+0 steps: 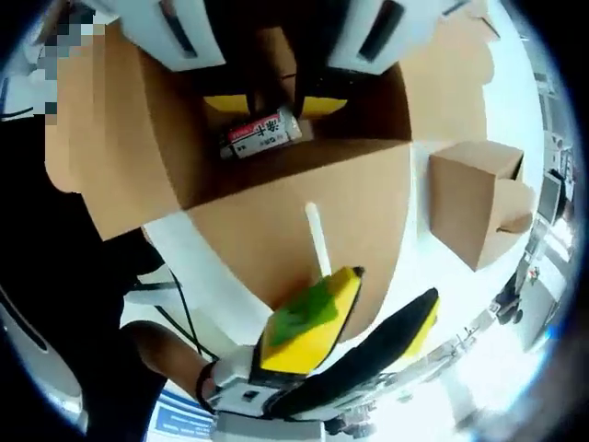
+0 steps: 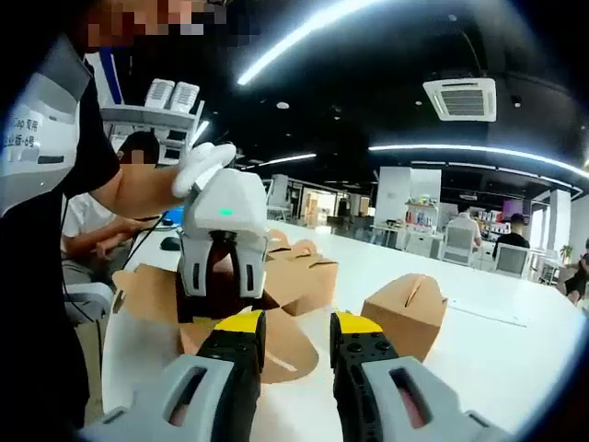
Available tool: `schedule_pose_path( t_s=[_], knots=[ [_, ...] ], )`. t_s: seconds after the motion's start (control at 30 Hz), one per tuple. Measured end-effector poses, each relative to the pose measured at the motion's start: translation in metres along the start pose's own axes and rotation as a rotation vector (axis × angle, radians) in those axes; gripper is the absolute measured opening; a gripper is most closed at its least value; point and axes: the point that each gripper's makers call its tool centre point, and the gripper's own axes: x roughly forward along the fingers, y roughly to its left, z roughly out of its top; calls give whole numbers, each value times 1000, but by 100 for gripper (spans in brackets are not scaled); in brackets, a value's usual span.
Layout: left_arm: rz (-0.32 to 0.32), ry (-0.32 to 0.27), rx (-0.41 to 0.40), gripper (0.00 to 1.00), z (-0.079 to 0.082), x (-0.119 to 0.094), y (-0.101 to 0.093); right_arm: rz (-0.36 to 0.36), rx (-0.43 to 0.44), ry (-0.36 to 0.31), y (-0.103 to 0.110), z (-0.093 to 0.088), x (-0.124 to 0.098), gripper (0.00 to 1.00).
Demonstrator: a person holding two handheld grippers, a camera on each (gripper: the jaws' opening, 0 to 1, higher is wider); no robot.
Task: Pick up one paper box from the group, open the paper box, and remove the item inside
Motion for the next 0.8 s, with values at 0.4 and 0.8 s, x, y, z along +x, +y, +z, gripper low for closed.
schedule_pose_path(
  t_s=[0.4,0.8],
  knots=[
    [74,-79,-60,4,7,-17,15,-2,-5,-5,-1,4,-1,29],
    [-25,-142,48,34,18,-10,-10,8,-7,-5,3,6,1,29]
  ],
)
